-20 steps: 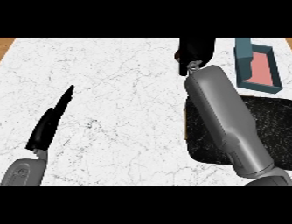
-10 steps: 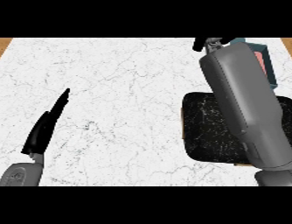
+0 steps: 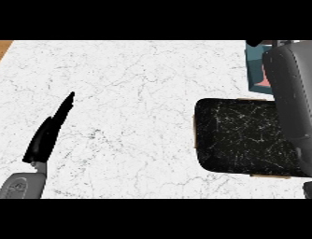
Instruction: Pick the cupcake from the tray and place it in the cardboard box
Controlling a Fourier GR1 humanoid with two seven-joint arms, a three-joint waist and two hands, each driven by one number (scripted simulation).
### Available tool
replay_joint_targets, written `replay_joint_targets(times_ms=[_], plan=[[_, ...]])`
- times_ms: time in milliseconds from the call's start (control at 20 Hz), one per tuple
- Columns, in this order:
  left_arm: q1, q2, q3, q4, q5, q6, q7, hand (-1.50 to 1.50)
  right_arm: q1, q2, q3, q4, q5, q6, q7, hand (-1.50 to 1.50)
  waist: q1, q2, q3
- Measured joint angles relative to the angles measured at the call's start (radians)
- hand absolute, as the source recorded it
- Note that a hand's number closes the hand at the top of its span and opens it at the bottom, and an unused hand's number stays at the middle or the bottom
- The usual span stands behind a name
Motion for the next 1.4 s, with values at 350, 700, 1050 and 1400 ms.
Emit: replay_joint_targets(times_ms=[350, 700, 1050, 1400], plan=[[-0.009, -0.005, 0.0, 0.007, -0.009, 0.002, -0.002, 0.0, 0.052, -0.12, -0.091, 0.138, -0.054, -0.041, -0.1, 1.5, 0.006, 0.005, 0.001], [-0.012, -0.008, 0.006, 0.03, -0.004, -0.001, -0.027, 0.0, 0.098, -0.128, -0.222, 0.288, -0.208, -0.02, -0.202, -1.5, 0.011, 0.007, 0.001], [-0.041, -0.004, 0.008, 0.038, -0.002, -0.013, -0.02, 0.0, 0.097, -0.123, -0.331, 0.337, -0.345, -0.249, -0.427, -1.5, 0.021, 0.012, 0.003], [-0.047, -0.002, 0.012, 0.051, -0.008, -0.01, -0.027, 0.0, 0.075, -0.102, -0.484, 0.351, -0.546, -0.404, -0.592, -1.5, 0.019, 0.01, 0.002]])
